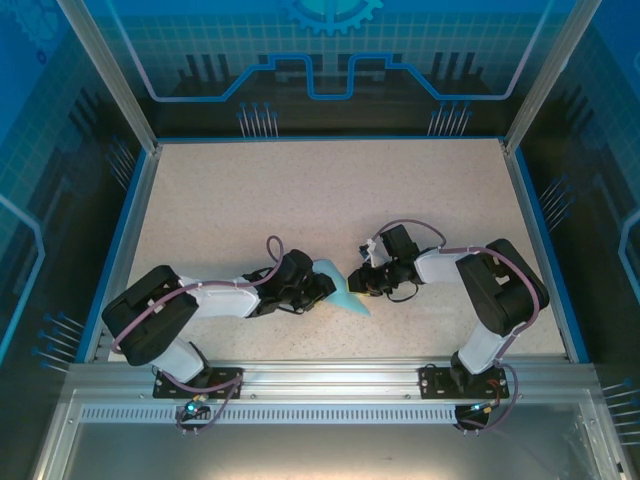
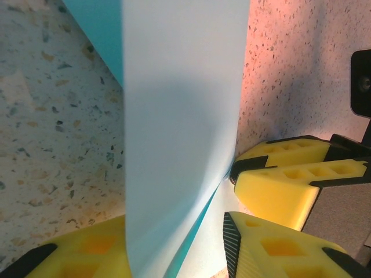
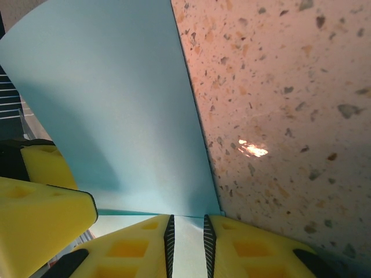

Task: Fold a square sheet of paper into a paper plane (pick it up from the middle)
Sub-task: Fold the wing for the fifth time at the center of the table.

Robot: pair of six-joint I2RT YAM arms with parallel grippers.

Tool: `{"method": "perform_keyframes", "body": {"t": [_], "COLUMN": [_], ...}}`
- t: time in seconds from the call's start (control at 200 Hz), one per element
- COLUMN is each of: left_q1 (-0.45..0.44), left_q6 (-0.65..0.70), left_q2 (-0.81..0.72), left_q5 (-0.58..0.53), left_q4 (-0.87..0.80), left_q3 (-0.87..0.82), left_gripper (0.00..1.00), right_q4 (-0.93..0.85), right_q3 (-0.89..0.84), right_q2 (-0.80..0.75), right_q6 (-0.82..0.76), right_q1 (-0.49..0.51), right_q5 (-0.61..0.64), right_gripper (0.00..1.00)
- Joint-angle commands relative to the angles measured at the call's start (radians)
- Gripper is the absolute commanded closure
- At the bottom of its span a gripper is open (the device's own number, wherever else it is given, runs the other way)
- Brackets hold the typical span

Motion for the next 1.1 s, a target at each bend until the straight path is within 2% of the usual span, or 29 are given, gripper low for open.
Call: {"method": "perform_keyframes", "body": {"t": [0.0,0.465,0.665,1.095], "left_q1": [-0.007,-0.006,-0.006,-0.006], "left_q6": [0.013,0.025,0.029,0.032], "left_q2": [0.002,-0.003,-0.005,0.001], "left_q5": [-0.009,-0.011,-0.012,-0.008], "left_q4": [0.008,-0.003,-0.011,0.002], "left_q3": [0.005,0.016,0.017,0.015], "left_gripper": [0.6,0.64,0.69,0.68], "right_q4": [0.018,0.028,0.031,0.023], "right_q3": [-0.029,-0.021,-0.026,-0.027], "right_q2": [0.038,0.051,0.046,0.034], "right_q6": [-0.01,-0.006,-0.004,-0.009], "right_q1": [0.0,-0.001,0.0,-0.002], "right_q5": [0.067,0.064,0.069,0.074], "right_gripper": [0.76,0.75,0.75,0.75]}}
